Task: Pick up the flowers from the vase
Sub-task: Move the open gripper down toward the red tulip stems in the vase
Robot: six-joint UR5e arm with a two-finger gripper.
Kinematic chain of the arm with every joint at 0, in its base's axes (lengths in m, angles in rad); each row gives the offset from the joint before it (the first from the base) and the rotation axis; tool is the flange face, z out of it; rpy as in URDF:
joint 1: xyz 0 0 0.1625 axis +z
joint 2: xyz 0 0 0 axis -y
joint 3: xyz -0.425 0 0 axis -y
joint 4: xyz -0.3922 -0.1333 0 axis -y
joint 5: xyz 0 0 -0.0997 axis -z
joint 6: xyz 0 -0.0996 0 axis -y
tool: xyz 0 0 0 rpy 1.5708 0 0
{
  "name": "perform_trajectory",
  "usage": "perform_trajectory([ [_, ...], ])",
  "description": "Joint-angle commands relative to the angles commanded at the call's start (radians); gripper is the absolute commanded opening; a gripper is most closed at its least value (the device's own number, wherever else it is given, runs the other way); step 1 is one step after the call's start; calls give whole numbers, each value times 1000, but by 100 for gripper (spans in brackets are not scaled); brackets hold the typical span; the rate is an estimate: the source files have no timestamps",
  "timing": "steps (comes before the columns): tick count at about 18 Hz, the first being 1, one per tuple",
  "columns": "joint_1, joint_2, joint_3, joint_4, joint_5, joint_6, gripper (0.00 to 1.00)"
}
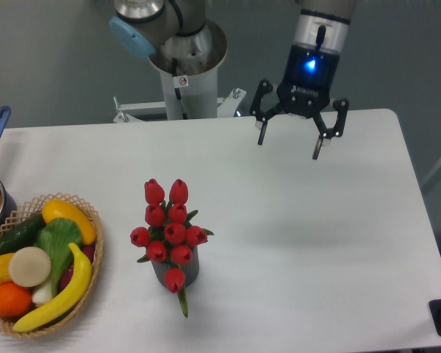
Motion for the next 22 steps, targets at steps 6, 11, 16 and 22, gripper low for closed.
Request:
perform_trajectory([
  [6, -24, -3, -17, 21, -5, 129, 100],
  [11, -97, -72, -17, 26, -27, 250, 100],
  [16, -118, -124, -20, 28, -184, 278, 100],
  [22, -137, -167, -31, 25, -232, 336, 100],
])
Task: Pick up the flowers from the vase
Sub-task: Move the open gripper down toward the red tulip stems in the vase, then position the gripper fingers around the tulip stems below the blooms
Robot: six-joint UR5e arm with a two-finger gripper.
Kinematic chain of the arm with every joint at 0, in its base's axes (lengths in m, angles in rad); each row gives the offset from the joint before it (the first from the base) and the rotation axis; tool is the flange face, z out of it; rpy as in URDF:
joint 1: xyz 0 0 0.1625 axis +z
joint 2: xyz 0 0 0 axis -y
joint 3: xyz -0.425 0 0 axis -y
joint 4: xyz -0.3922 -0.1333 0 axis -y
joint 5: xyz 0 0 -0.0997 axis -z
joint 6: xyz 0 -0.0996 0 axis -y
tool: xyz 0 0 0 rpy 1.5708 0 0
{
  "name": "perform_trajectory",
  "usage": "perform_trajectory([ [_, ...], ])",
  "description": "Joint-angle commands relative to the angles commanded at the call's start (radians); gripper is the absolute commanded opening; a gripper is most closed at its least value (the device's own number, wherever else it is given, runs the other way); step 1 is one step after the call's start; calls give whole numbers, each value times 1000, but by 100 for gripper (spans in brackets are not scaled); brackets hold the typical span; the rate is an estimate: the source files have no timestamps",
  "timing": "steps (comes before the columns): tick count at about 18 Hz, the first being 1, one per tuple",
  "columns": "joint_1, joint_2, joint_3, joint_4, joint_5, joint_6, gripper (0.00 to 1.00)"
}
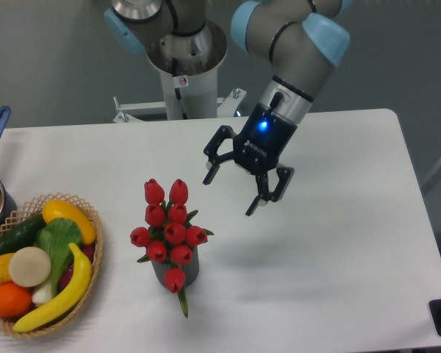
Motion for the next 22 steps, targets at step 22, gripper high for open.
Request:
perform_trajectory([
  [22, -78, -91, 3, 2, -17, 35, 100],
])
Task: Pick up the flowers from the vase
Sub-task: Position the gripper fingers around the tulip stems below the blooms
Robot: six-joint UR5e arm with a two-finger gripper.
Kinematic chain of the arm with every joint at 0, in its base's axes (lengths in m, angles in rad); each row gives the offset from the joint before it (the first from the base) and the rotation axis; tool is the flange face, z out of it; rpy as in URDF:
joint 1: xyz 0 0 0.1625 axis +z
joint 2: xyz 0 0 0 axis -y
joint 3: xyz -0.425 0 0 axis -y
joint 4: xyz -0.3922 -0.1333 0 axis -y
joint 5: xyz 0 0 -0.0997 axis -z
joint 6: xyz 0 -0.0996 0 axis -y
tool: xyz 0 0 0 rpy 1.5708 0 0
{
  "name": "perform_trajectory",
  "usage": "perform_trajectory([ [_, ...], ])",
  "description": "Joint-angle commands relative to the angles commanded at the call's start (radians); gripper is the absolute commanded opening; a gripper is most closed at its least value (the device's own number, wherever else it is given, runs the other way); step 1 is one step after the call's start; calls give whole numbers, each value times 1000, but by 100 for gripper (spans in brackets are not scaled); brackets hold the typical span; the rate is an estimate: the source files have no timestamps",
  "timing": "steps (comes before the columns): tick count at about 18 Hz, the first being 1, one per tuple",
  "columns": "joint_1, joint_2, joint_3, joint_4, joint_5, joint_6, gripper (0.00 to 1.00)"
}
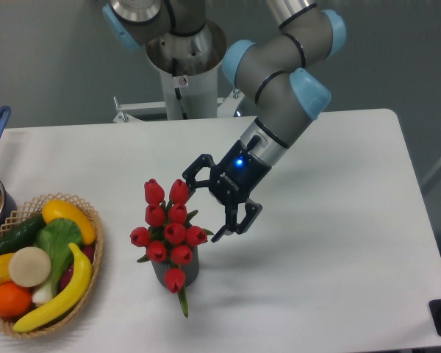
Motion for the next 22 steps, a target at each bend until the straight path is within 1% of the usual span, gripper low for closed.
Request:
perform_trajectory([
  [7, -9, -11, 0, 0, -49, 0, 100],
  [15, -38, -63, 37, 18, -92, 0, 100],
  [22, -45, -77, 43, 25, -92, 0, 100],
])
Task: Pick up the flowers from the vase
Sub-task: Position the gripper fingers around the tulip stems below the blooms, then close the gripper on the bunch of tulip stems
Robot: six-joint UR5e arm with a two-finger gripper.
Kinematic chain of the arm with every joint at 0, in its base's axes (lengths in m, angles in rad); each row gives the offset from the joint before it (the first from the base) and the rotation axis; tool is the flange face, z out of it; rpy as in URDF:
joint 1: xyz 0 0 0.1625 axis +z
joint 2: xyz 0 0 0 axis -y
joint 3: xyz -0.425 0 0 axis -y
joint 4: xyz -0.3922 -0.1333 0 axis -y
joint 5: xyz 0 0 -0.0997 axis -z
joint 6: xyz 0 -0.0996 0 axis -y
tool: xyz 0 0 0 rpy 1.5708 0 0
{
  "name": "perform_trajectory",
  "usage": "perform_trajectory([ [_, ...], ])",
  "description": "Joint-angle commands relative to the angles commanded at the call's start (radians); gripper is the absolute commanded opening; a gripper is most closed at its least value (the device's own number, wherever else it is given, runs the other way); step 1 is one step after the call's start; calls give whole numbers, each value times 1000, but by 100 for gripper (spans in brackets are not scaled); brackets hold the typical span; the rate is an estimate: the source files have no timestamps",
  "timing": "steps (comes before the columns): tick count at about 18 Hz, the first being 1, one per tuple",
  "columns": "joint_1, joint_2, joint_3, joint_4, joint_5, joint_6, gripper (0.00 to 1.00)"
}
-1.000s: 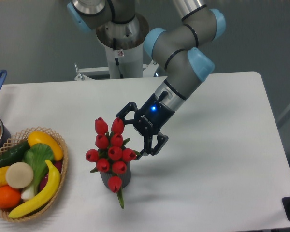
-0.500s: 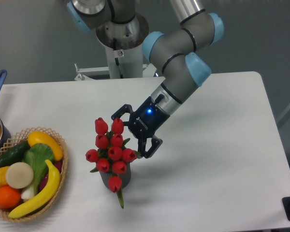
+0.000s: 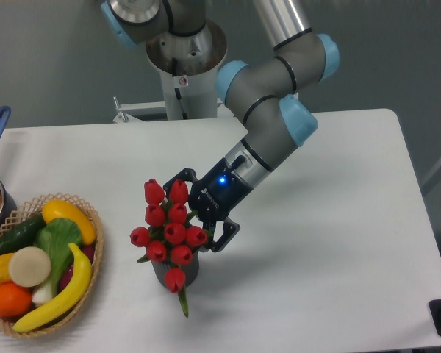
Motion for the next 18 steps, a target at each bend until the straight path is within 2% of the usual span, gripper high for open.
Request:
perform_trajectory([
  [15, -18, -9, -2, 3, -3, 8, 100],
  [18, -21, -9, 2, 11, -17, 9, 90],
])
